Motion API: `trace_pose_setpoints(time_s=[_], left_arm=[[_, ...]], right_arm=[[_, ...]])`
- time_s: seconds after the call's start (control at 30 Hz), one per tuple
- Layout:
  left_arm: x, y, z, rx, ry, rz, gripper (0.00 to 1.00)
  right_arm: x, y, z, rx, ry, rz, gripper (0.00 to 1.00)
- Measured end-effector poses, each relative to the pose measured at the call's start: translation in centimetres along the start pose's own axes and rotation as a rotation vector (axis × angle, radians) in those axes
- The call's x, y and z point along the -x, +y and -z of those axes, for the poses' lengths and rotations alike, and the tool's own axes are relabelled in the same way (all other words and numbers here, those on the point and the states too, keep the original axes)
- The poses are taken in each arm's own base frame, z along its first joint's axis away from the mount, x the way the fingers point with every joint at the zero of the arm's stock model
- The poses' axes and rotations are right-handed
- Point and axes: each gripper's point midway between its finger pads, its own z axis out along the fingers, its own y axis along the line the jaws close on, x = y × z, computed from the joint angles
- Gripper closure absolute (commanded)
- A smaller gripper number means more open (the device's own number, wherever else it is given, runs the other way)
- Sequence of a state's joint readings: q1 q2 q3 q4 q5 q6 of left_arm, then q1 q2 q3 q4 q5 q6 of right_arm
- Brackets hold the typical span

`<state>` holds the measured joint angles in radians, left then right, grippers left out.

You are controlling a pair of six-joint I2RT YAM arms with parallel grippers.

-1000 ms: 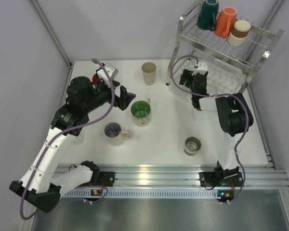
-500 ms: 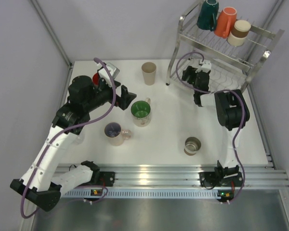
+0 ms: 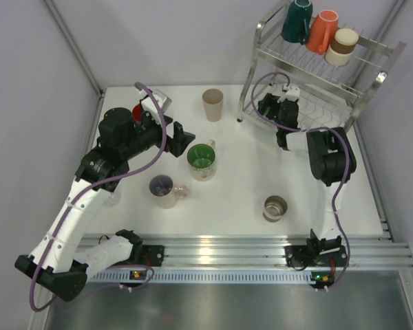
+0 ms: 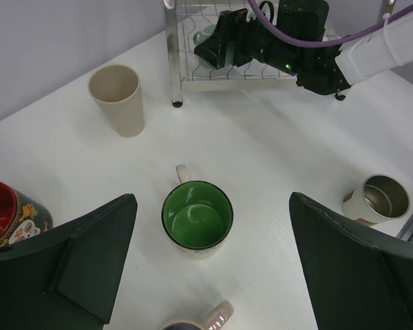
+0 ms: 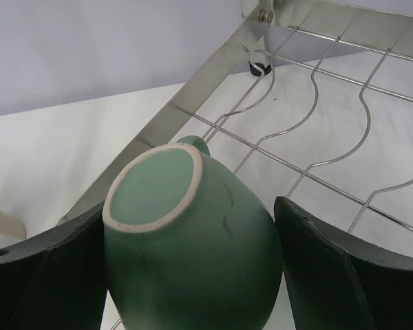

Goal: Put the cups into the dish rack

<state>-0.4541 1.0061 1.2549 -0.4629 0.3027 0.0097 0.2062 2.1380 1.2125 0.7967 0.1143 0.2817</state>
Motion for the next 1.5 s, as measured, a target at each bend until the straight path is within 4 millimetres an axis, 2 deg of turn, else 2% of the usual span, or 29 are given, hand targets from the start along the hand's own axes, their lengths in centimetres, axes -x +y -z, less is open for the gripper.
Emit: trace_pose_setpoints(time_s=[0.53,0.57,0.67,0.8,0.93,1.2,1.5], left_arm=[[0.4,-0.4,-0.1,-0.015,-0.018,0.023,0.02],[0.4,-0.4,-0.1,-0.017,-0.018,0.026,0.02],[0.5,-0.5,-0.1,-0.022,-0.019,0.032,0.02],[0.5,-0.5,-0.2,-0.023,-0.02,0.035,0.02],[0.4,-0.4,-0.4,-0.023,-0.017,0.037,0.02],[0.4,-0.4,-0.7,-0.023,-0.016,0.037,0.02],[0.4,-0.4,-0.7,-0.027,-0.016,0.037,0.02]], right_arm=[[0.1,-0.2,0.8,-0.008,0.06,0.029,0.17],[0.1,-0.2,0.8,-0.009,0.06,0.031,0.12],[0.2,-0.4,1.0,-0.012,0.068,0.043,0.07],[1.2,-0.2,1.2,-0.005,0.058,0.058,0.02],[2.4,0.0,1.5,0.018,0.05,0.081,0.01],[2.2,-0.3,2.8,0.007,0.124,0.098,0.08],[3.1,0.0,6.1,0.021,0.171,0.119,0.16]])
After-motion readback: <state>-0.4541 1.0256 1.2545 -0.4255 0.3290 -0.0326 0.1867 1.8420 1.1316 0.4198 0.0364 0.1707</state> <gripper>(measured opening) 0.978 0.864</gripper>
